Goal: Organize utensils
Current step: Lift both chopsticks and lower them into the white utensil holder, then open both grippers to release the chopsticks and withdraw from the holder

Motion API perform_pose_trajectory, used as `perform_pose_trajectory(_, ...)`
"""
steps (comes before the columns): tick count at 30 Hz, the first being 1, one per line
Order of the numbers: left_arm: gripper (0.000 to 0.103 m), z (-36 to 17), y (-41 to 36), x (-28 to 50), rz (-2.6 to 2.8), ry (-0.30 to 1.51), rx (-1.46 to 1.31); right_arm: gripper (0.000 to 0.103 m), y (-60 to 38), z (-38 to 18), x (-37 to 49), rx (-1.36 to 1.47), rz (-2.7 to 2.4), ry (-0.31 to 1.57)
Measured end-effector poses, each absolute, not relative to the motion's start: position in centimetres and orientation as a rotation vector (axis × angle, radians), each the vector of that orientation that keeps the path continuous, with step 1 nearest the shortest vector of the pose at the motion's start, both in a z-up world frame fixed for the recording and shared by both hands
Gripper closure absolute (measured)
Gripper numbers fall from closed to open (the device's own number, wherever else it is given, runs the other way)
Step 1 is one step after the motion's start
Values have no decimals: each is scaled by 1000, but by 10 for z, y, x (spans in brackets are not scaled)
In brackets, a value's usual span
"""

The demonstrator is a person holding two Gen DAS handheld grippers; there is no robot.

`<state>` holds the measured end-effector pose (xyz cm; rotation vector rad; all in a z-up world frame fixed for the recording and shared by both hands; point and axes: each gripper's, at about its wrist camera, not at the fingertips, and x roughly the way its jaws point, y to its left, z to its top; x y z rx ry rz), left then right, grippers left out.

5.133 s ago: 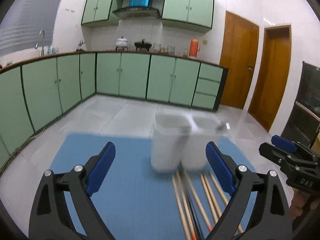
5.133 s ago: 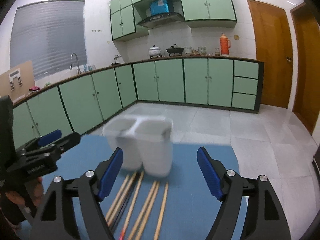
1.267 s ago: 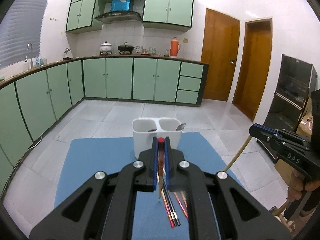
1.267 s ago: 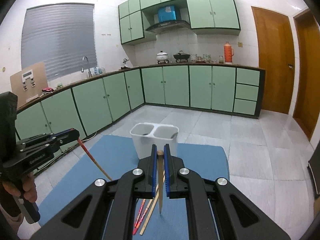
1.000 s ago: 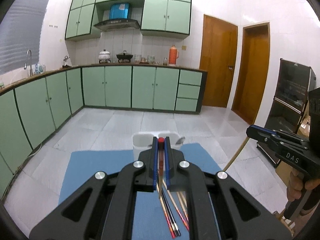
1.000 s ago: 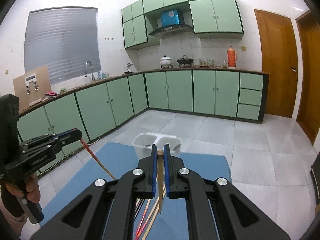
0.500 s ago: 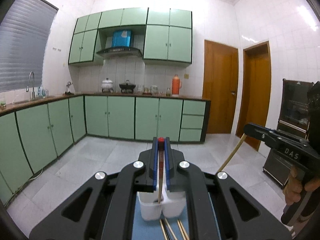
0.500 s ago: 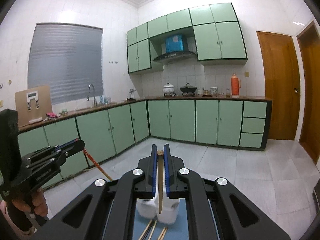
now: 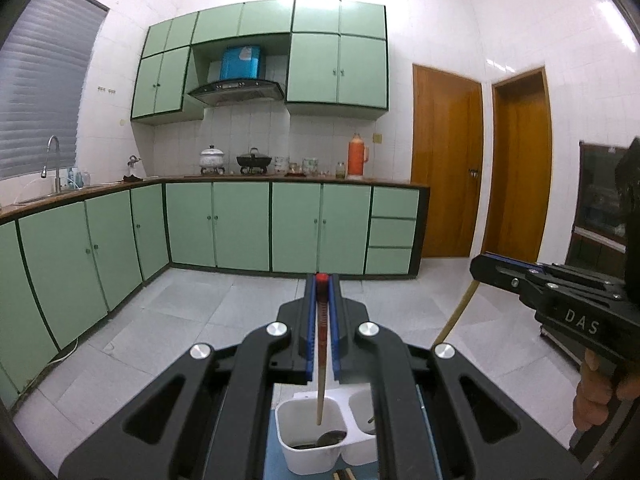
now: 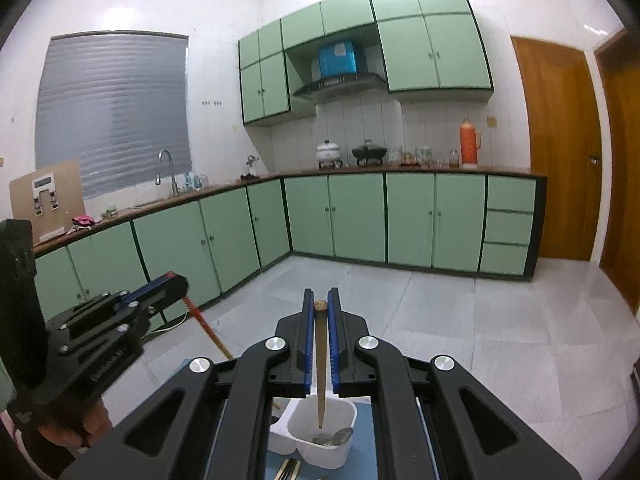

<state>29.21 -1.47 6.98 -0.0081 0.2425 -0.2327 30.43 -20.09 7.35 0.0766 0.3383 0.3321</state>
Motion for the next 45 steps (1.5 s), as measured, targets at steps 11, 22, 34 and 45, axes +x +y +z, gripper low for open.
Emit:
perform_pose_trajectory(11, 98, 26, -13, 314, -237, 353, 15, 97, -193, 34, 316, 56, 335, 414)
perform_pose_trajectory(22, 63, 22, 1, 296, -221, 354, -13, 60, -202, 28, 297, 85, 312, 407)
perform_pose_trajectory(34, 15, 25, 13, 209, -180, 288, -60, 16, -222, 25, 206, 102, 227, 294)
perform_pose_trajectory(45, 7, -8, 18, 136, -154, 331, -27, 6, -232, -12, 134, 149, 175, 336)
